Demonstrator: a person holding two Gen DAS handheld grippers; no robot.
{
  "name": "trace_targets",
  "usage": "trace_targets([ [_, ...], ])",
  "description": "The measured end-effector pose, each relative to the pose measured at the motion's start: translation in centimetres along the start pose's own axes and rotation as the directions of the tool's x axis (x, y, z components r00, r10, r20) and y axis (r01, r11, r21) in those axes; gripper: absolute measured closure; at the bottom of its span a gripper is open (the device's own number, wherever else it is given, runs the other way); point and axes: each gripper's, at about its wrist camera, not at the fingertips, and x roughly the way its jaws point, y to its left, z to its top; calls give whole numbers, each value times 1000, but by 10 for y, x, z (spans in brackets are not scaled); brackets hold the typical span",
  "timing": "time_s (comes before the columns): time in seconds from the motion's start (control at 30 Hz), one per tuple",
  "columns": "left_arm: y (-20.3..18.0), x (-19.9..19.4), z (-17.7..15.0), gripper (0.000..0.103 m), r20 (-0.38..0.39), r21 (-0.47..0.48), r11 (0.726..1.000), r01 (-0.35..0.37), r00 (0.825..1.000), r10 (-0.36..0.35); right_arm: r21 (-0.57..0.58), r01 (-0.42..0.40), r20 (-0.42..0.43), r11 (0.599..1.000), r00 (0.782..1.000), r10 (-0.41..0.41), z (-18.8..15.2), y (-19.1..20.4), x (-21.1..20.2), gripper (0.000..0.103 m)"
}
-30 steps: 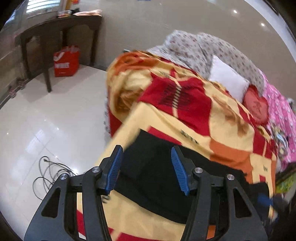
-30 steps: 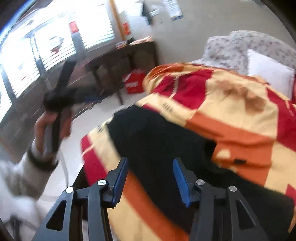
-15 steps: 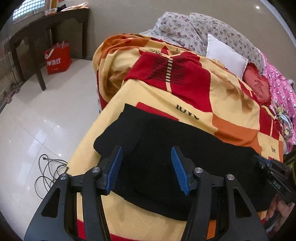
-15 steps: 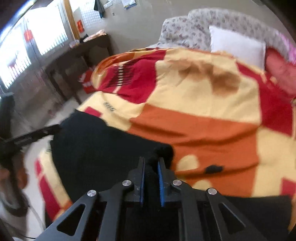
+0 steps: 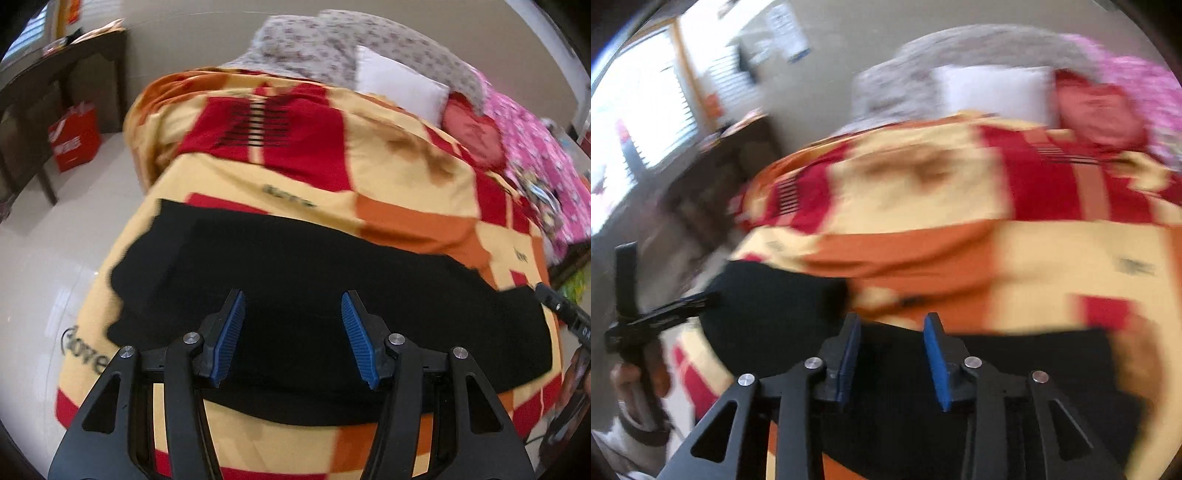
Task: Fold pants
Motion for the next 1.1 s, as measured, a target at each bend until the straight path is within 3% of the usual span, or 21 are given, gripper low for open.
trace_targets([
  [0.07,-12,3,-3,49,-15,21,999,34,999,-34,59,98,-8,993,995,-98,-14,-36,-20,63],
  [0.17,-34,9,-10,49,-39,68,995,72,997,-70,148,167,-30,975,986,-164,-34,-78,-35,60],
  [0.3,-57,23,-18,49,-93,120,990,79,993,-68,215,196,-59,957,981,-187,-49,-110,-29,59],
  [0.37,-64,27,-21,49,-103,131,988,77,993,-64,249,138,-37,959,990,-133,-50,-120,-23,58],
  [0.47,-68,31,-22,49,-108,142,988,57,993,-42,243,116,-60,963,993,-104,-44,-120,4,58],
  [0.5,-70,32,-22,49,-109,142,988,54,993,-39,227,116,-33,967,993,-111,-41,-117,6,59],
  [0.57,-69,32,-21,49,-113,140,989,50,993,-35,215,85,-11,973,996,-84,-36,-110,7,94],
  [0.73,-74,25,-19,49,-129,143,986,86,989,-68,86,157,29,984,987,-160,-36,-81,-36,97],
  [0.83,-84,18,-23,49,-120,170,978,118,988,-98,73,243,33,967,969,-246,-49,-78,-70,97],
  [0.87,-87,18,-25,49,-117,177,977,122,988,-102,92,234,33,968,971,-237,-55,-82,-75,97],
  [0.93,-90,20,-28,49,-113,184,975,129,988,-109,141,222,1,965,975,-224,-69,-92,-71,97],
  [1.03,-89,28,-30,49,-123,170,979,115,988,-95,123,255,-89,959,965,-245,-78,-99,-36,97],
  [1.1,-85,26,-29,49,-116,158,981,110,989,-92,119,280,-81,953,959,-272,-76,-100,-29,97],
])
